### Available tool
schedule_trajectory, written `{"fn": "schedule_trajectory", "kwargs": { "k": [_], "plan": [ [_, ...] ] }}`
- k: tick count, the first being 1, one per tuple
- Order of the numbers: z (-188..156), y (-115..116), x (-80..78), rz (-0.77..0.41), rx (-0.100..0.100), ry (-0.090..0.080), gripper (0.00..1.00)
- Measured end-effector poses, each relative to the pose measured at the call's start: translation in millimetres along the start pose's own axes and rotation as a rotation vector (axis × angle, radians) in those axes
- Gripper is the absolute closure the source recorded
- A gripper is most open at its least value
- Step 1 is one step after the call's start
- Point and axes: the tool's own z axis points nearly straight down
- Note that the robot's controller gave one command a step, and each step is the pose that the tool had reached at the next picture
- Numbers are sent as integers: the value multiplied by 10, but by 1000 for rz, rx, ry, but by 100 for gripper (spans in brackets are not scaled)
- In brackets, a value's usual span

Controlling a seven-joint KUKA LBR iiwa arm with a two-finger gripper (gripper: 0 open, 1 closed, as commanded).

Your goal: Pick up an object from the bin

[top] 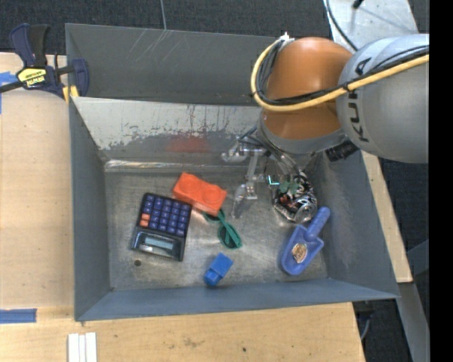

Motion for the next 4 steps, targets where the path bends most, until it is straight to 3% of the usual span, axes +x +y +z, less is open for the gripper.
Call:
{"fn": "schedule_trajectory", "kwargs": {
  "k": [1,2,3,4],
  "plan": [
    [-43,0,-18,1,-1,-8,0],
    [690,238,-231,-72,0,-12,0],
    [938,299,-271,-32,-2,-12,0],
    [720,291,-211,133,-2,-10,0]
  ]
}}
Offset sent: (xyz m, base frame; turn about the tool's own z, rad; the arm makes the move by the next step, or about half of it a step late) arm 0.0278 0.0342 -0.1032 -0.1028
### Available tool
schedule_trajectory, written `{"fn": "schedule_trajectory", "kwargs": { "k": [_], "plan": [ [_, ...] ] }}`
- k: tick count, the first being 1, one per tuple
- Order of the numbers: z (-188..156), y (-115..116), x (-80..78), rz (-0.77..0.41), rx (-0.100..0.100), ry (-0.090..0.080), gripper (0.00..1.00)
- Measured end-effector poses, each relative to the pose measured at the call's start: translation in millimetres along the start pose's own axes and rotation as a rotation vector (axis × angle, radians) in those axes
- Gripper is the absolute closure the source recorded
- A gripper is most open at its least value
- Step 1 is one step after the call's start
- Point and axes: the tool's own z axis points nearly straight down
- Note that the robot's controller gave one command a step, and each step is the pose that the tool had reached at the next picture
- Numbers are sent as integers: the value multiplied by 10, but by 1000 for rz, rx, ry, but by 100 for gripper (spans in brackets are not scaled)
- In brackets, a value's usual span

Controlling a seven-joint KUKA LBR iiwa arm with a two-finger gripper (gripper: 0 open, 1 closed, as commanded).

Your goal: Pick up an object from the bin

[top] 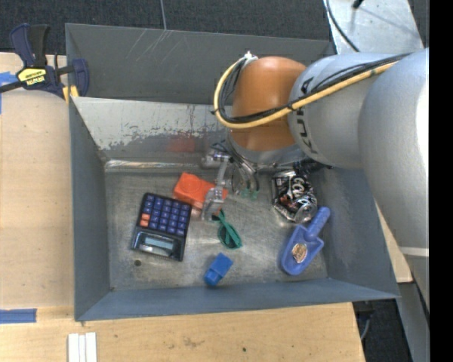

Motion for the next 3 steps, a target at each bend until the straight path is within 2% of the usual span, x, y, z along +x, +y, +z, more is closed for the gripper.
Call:
{"fn": "schedule_trajectory", "kwargs": {
  "k": [1,2,3],
  "plan": [
    [210,14,-63,-167,1,3,0],
    [233,42,-61,128,-4,-8,100],
    [233,42,-61,128,-4,-8,100]
  ]
}}
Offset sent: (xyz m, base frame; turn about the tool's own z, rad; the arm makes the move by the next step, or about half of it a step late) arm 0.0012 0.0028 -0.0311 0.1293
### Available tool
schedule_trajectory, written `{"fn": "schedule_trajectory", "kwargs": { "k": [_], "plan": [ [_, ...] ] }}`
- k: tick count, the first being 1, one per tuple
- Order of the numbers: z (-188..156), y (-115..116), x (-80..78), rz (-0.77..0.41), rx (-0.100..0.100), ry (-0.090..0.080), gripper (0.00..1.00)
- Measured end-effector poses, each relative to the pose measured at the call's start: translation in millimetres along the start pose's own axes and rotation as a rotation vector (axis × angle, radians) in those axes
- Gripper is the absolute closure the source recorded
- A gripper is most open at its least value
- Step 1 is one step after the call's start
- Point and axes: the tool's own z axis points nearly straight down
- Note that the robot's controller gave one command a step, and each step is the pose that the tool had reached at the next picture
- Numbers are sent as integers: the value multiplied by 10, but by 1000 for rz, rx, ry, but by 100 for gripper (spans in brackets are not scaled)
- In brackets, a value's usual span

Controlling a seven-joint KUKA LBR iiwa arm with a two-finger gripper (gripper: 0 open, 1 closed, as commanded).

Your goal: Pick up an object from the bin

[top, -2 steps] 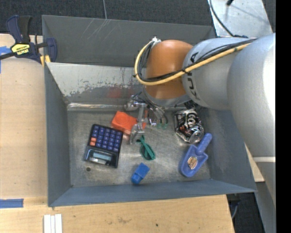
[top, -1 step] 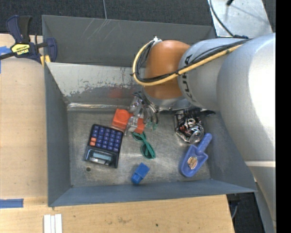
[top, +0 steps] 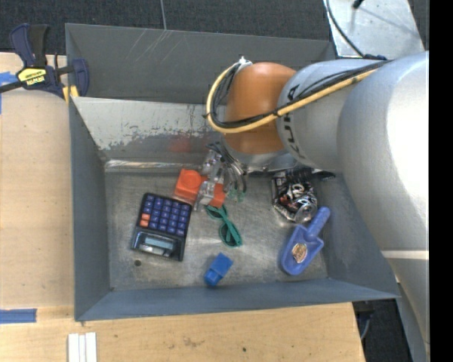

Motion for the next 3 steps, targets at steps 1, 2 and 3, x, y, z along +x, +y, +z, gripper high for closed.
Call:
{"fn": "schedule_trajectory", "kwargs": {
  "k": [1,2,3],
  "plan": [
    [-35,-8,17,0,2,5,100],
    [-207,-24,45,0,7,16,100],
    [-400,-16,18,0,5,11,100]
  ]
}}
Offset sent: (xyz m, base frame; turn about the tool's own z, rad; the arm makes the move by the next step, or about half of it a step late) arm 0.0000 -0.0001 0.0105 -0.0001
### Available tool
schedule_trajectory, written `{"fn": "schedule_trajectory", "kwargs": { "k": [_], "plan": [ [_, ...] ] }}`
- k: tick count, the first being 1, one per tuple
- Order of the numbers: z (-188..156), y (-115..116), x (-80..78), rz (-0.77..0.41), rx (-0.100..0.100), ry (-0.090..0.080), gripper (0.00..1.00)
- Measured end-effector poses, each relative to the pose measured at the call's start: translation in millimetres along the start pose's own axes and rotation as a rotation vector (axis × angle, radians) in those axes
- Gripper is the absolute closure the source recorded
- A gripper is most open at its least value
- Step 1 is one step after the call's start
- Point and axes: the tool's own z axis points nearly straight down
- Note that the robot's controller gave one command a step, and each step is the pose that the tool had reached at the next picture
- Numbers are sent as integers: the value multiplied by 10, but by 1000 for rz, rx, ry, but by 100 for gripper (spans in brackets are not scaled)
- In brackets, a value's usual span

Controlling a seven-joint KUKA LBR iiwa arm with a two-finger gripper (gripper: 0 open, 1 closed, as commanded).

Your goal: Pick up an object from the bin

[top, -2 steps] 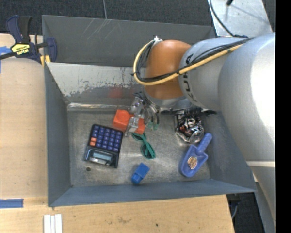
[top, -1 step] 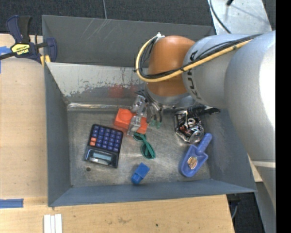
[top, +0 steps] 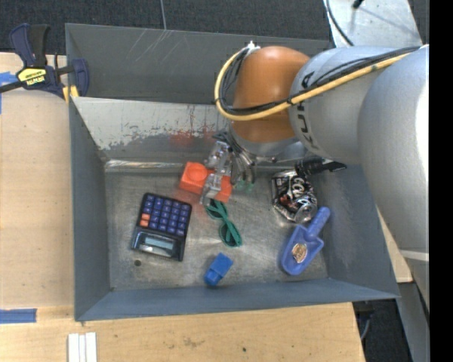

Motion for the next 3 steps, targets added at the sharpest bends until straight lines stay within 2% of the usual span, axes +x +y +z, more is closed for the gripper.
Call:
{"fn": "schedule_trajectory", "kwargs": {
  "k": [1,2,3],
  "plan": [
    [-92,-1,-4,0,0,-2,100],
    [-249,-8,9,0,2,4,100],
    [-413,-5,-3,-1,1,1,100]
  ]
}}
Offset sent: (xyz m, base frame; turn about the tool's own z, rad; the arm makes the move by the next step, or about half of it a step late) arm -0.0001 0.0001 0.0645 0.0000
